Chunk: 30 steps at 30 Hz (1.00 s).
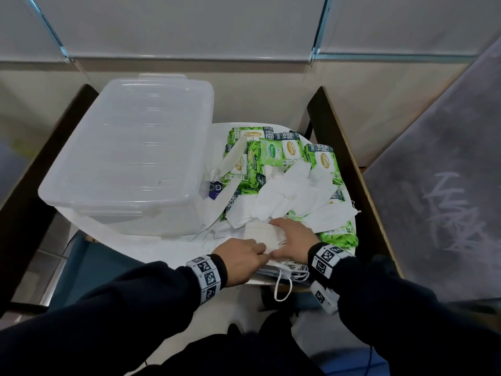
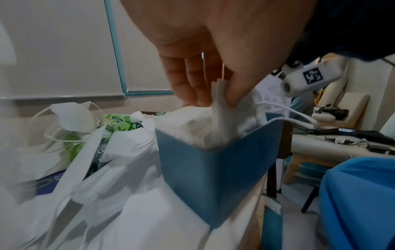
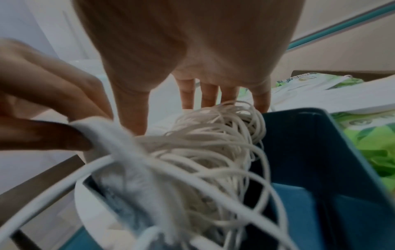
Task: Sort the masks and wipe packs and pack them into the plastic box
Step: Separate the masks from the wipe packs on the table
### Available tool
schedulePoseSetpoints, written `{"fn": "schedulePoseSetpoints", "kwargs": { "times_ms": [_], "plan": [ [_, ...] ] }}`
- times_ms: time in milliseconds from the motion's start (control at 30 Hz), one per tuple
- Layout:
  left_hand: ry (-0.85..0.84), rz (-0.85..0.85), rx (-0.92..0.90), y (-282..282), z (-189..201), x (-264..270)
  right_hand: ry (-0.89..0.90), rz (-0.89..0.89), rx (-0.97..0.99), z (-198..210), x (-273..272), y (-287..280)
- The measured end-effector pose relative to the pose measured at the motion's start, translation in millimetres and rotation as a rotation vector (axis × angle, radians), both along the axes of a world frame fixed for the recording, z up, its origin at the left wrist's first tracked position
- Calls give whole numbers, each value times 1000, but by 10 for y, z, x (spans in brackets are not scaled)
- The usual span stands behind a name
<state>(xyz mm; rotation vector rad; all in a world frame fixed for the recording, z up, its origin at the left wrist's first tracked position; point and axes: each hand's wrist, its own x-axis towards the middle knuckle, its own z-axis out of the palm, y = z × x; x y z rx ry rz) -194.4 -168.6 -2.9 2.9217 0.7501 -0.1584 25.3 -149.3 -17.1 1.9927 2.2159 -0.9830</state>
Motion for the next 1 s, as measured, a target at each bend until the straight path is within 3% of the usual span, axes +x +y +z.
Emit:
{"fn": "schedulePoseSetpoints", "kwargs": {
  "times_ms": [100,167,300,433,500,600,700,900,1000],
  "plan": [
    [-44,-70,17,-73,-119,-19,59,-31,108,40,77,-123],
    [29,-36,-38,-115,-184,-31,141,-70,139,96,138,-199],
    [42,167,-55,-56,-153,-49,211,-144,153,135,214,-388],
    [-13,385,-200,17,-123,-102,377,-240,88,100,265,-619],
    [-91,559,-325,73,-135,-128,309,-89,94,103,210,-679],
    [-197,730,-478,143,-144,-131,48,107,164,72,58,-679],
    [-204,697,-512,160,-119,-145,-94,101,206,19,-16,-646],
    [-71,499,-302,188,-167,-293,-166,-18,119,-128,242,-639],
    [-58,471,-297,179,-217,-326,-165,-24,95,-135,301,-706]
  ]
}}
